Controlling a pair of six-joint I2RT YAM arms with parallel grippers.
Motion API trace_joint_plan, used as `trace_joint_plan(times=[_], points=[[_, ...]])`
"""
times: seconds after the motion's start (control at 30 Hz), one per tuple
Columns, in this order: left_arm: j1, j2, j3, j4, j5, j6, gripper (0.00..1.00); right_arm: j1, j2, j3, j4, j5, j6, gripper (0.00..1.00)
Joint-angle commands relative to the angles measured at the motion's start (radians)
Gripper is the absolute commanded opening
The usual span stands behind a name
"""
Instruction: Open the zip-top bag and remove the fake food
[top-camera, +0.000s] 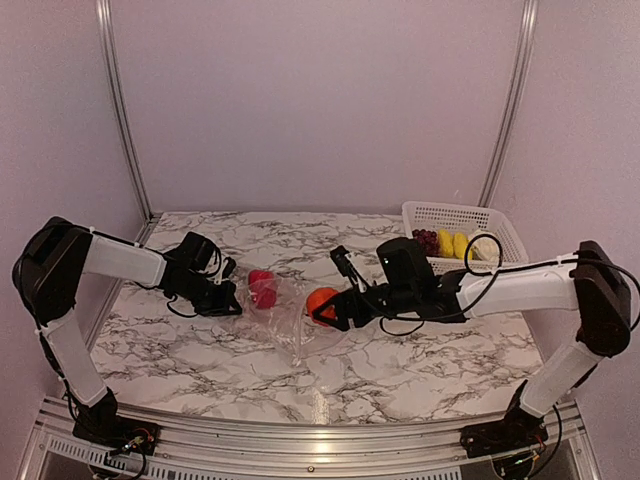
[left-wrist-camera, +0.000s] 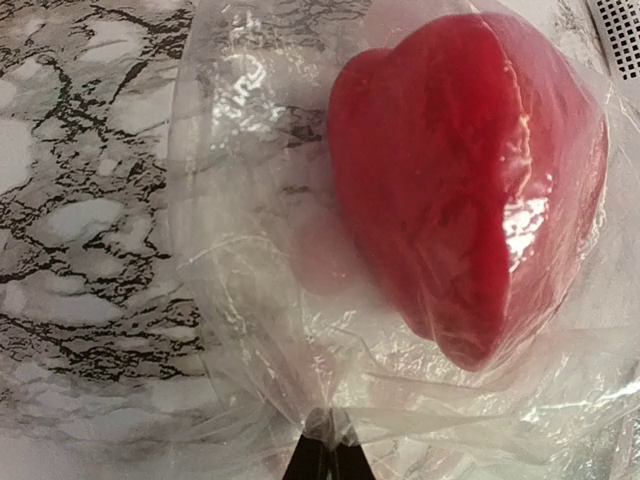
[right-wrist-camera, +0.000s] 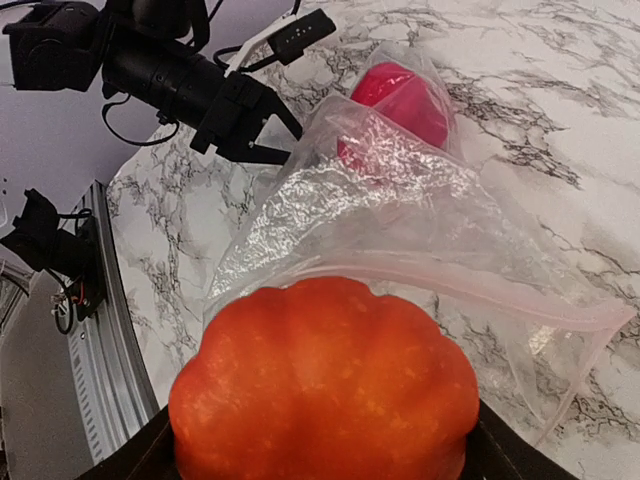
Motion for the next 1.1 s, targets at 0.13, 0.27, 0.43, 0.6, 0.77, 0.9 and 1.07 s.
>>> trace_joint_plan(times=[0.13, 0.27, 0.43, 0.6, 0.77, 0.9, 1.07], points=[[0.007, 0.002, 0.029, -0.050, -0.011, 0.017, 0.00, -0.155, -0.197, -0.042, -0.141, -0.097, -0.020, 0.74], [0.008, 0.001, 0.028, -0.045, -0.011, 0.014, 0.00, -0.323, -0.213, 0.002, -0.204, -0.129, -0.052, 0.74], [0.008, 0.002, 0.027, -0.048, -0.012, 0.014, 0.00, -0.552, -0.117, 0.133, -0.240, -0.139, -0.085, 0.73], [0.008, 0.004, 0.026, -0.048, -0.017, 0.006, 0.00, -0.703, 0.018, 0.286, -0.228, -0.092, -0.055, 0.73], [0.008, 0.001, 0.026, -0.054, -0.025, 0.003, 0.00, -0.763, 0.201, 0.506, -0.294, -0.005, -0.083, 0.73], [0.008, -0.001, 0.028, -0.058, -0.029, 0.004, 0.00, -0.786, 0.328, 0.657, -0.356, 0.065, -0.116, 0.73], [0.008, 0.007, 0.038, -0.066, -0.031, 0.005, 0.00, -0.808, 0.452, 0.781, -0.399, 0.117, -0.129, 0.75]])
